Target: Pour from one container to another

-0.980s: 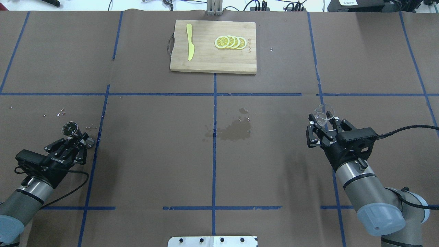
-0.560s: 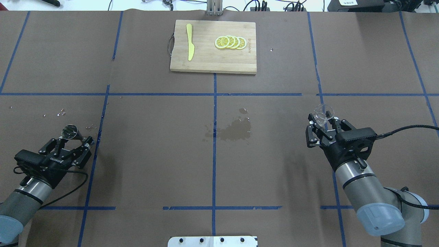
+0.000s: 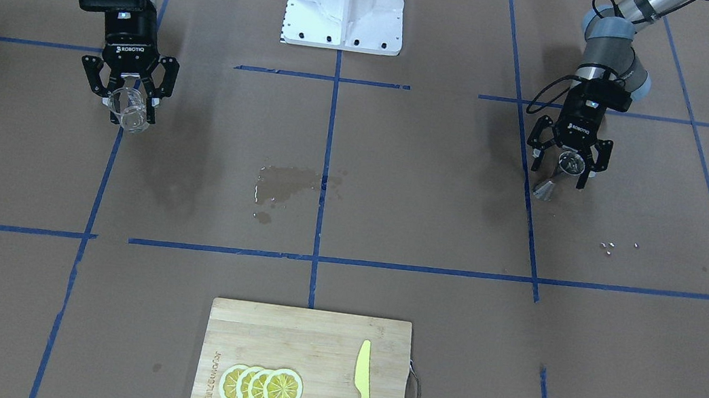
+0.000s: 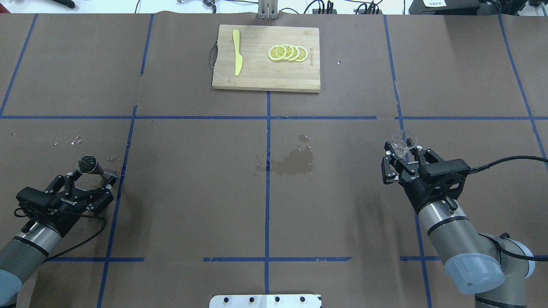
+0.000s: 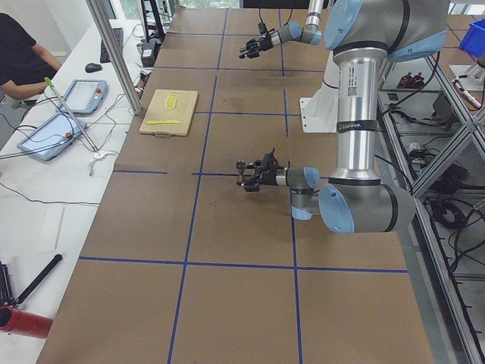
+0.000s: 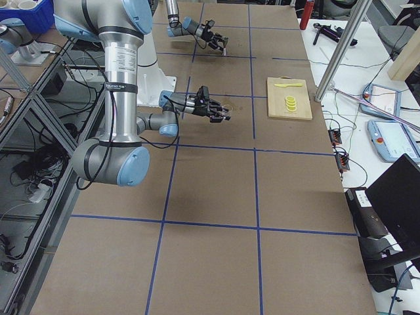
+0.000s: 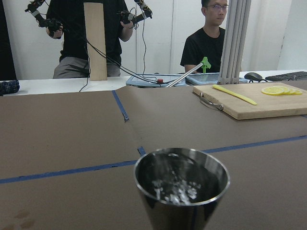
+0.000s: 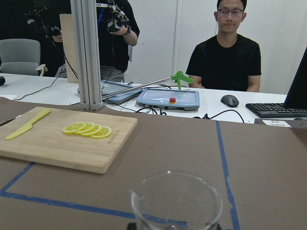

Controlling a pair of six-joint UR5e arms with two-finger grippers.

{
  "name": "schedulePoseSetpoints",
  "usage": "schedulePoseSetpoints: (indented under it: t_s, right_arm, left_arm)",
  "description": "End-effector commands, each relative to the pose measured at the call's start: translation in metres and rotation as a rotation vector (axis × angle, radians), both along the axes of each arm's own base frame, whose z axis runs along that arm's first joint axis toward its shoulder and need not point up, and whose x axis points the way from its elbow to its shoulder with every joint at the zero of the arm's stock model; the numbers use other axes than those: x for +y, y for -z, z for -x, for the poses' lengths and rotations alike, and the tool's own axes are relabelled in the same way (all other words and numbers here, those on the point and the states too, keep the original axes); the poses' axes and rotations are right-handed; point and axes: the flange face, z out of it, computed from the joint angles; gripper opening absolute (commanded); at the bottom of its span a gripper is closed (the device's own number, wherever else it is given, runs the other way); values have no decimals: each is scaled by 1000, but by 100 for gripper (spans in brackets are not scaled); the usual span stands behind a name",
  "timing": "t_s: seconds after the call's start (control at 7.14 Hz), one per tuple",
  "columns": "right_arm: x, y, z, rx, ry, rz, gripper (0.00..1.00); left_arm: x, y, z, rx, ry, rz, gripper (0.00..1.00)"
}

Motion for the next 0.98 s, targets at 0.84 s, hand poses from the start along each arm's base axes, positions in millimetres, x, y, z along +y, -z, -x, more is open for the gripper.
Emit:
schedulePoseSetpoints:
  t_s: [0.84]
  right_arm:
    - [-2, -31, 6, 50, -5, 16, 0]
  left_arm:
    - [21, -49, 135, -424, -481, 4, 99]
